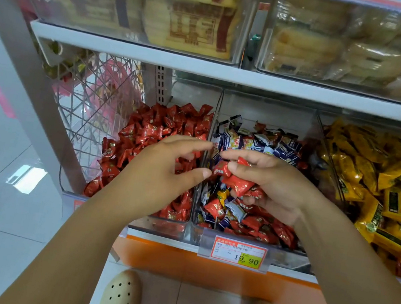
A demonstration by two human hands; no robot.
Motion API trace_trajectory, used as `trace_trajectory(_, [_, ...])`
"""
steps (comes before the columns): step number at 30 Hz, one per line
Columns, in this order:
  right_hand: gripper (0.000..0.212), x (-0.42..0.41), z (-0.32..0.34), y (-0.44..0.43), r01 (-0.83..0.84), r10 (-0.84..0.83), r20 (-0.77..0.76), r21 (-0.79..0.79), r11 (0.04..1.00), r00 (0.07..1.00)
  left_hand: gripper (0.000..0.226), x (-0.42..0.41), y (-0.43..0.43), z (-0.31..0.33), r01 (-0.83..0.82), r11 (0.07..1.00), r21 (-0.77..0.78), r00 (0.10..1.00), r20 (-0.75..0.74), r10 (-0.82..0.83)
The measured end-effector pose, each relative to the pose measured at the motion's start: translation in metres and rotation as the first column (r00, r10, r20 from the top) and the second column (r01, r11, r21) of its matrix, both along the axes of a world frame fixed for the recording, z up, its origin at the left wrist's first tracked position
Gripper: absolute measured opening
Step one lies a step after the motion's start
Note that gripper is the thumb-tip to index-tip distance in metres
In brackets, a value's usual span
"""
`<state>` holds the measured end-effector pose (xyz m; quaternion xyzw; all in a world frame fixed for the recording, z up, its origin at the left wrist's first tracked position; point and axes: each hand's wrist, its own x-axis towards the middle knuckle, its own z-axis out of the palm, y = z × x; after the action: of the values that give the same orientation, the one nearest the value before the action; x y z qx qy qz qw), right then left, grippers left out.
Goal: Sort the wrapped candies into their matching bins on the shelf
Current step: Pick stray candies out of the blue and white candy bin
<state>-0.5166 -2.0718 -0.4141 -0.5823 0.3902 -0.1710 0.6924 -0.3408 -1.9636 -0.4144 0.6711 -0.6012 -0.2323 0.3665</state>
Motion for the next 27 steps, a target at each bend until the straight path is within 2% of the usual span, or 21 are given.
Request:
trace_trajectory(4, [0.021,0.011,0.013,0.003,0.039,-0.04,0.15,0.01,0.999,0.988,0.052,-0.004,0.0,0.003,-0.016,0.998,-0.055,0.999,-0.052,0.013])
trace_trajectory(8, [0.017,0.042,0.022,0.009,0.152,-0.133,0.25,-0.06,0.986,0.959,0.036,0.007,-0.001,0.005,-0.187,0.968,-0.166,0.979,-0.115,0.17])
trace_trajectory(11, [0.016,0.069,0.023,0.013,0.204,-0.157,0.185,-0.275,0.939,0.97,0.031,0.021,0.0,0.006,-0.357,0.909,-0.216,0.928,-0.19,0.32])
trace_trajectory(13, [0.022,0.081,0.022,0.012,0.117,-0.109,0.042,-0.415,0.903,0.993,0.029,0.03,0.002,0.007,-0.412,0.886,-0.212,0.905,-0.209,0.371])
trace_trajectory(15, [0.032,0.084,0.026,0.011,0.036,-0.059,-0.046,-0.398,0.917,0.997,0.03,0.036,0.003,0.008,-0.407,0.899,-0.165,0.906,-0.202,0.373])
trace_trajectory(19, [0.081,0.069,0.042,0.007,0.034,-0.022,0.058,-0.218,0.975,0.998,0.029,0.039,0.004,0.005,-0.337,0.931,-0.139,0.937,-0.149,0.316])
trace_trajectory(20, [0.075,0.061,0.044,0.006,0.016,0.003,0.089,-0.206,0.978,0.996,0.029,0.038,0.004,0.005,-0.318,0.938,-0.138,0.945,-0.132,0.301])
trace_trajectory(21, [0.057,0.052,0.046,0.005,-0.008,0.029,0.097,-0.213,0.977,0.995,0.03,0.035,0.004,0.005,-0.298,0.945,-0.136,0.952,-0.112,0.284])
trace_trajectory(23, [0.026,0.03,0.048,0.003,-0.044,0.048,0.011,-0.262,0.964,0.999,0.031,0.028,0.004,0.006,-0.265,0.954,-0.139,0.964,-0.053,0.26])
trace_trajectory(25, [0.023,0.002,0.049,-0.001,-0.137,0.072,-0.197,-0.342,0.929,0.978,0.03,0.017,0.003,0.01,-0.234,0.957,-0.17,0.97,0.033,0.243])
trace_trajectory(27, [0.023,-0.029,0.049,-0.001,-0.269,0.092,-0.433,-0.369,0.89,0.897,0.03,-0.002,0.003,0.014,-0.16,0.967,-0.201,0.975,0.121,0.186])
